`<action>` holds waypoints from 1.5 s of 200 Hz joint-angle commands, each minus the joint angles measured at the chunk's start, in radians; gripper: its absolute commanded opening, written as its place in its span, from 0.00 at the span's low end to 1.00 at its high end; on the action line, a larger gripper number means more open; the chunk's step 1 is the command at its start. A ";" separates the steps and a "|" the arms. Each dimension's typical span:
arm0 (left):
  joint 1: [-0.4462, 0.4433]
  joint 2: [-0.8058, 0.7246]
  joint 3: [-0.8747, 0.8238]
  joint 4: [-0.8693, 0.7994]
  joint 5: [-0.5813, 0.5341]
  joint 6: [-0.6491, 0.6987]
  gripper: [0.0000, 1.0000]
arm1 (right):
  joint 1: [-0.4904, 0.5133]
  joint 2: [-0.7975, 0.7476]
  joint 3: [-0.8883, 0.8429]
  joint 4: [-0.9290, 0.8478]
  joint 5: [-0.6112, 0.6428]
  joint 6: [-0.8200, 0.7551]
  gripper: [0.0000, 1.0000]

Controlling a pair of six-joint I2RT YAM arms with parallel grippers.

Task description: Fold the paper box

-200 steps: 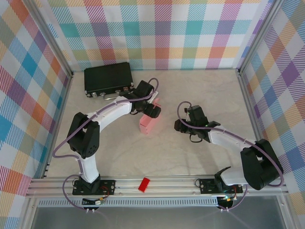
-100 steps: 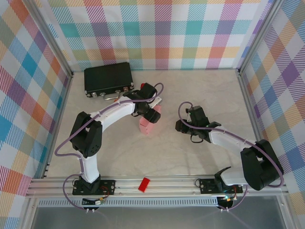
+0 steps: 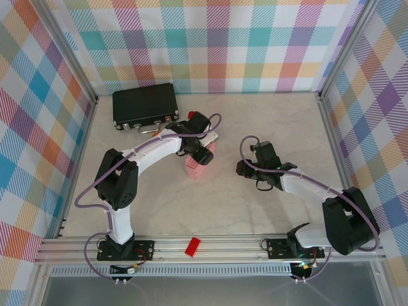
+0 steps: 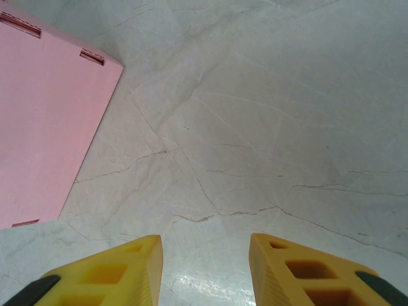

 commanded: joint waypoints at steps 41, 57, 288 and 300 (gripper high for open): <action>-0.009 0.007 0.032 -0.051 0.146 0.226 0.56 | -0.021 -0.050 -0.020 -0.041 0.013 -0.031 0.41; -0.009 0.009 0.033 -0.060 0.178 0.293 0.55 | -0.022 -0.057 -0.021 -0.046 0.014 -0.031 0.41; -0.007 0.233 0.356 -0.350 0.320 0.938 0.62 | -0.042 -0.250 -0.118 -0.137 0.051 0.020 0.44; -0.007 0.221 0.345 -0.342 0.317 0.936 0.64 | -0.042 -0.252 -0.116 -0.139 0.053 0.017 0.44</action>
